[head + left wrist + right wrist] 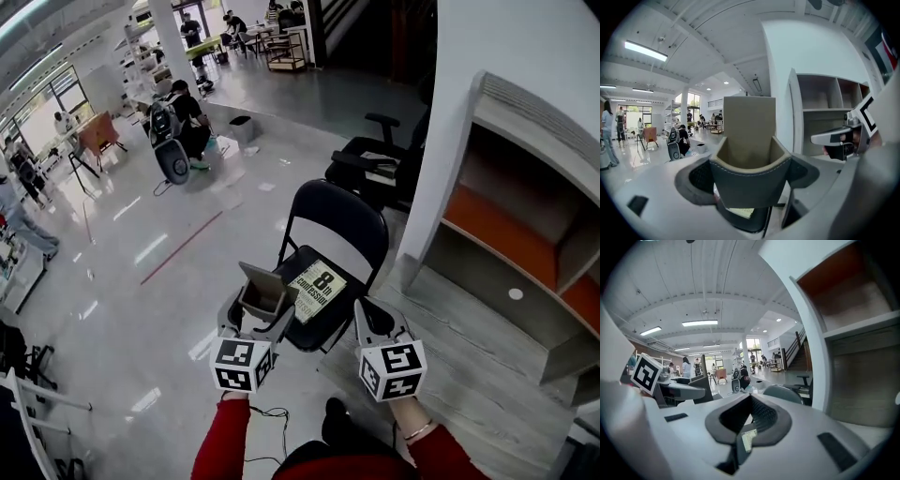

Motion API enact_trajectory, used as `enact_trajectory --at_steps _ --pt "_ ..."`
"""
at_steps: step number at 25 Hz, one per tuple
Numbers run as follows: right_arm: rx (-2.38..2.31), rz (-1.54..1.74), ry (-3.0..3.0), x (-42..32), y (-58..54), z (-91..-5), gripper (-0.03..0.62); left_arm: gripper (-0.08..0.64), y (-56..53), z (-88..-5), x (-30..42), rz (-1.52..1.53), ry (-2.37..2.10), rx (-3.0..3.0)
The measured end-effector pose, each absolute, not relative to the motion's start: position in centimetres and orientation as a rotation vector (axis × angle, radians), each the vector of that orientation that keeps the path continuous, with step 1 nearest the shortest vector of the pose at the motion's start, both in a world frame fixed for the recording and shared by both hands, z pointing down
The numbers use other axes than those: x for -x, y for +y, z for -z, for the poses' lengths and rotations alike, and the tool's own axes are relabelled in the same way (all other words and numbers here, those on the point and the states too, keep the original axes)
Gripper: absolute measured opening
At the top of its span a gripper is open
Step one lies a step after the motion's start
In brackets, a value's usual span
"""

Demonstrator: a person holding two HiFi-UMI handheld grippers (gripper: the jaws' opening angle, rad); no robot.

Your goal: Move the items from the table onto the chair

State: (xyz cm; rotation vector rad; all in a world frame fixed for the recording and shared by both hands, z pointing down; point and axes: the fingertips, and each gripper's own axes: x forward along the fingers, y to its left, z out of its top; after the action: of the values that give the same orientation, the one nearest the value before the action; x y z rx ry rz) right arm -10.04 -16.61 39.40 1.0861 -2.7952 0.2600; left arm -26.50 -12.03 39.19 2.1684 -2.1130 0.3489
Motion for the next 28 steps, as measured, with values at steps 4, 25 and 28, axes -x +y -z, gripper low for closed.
enact_trajectory --at_steps 4,25,28 --pt "-1.105 -0.320 -2.778 13.8 -20.6 -39.6 0.008 0.439 -16.3 -39.1 31.0 -0.388 -2.085 -2.198" --pt "-1.734 -0.472 -2.330 25.6 -28.6 -47.3 0.008 0.439 -32.5 -54.3 45.4 -0.590 -1.597 -2.456" --pt "-1.749 -0.485 -2.299 26.5 -29.0 -49.4 0.008 0.440 -33.2 -56.9 46.1 -0.584 -1.571 -2.439"
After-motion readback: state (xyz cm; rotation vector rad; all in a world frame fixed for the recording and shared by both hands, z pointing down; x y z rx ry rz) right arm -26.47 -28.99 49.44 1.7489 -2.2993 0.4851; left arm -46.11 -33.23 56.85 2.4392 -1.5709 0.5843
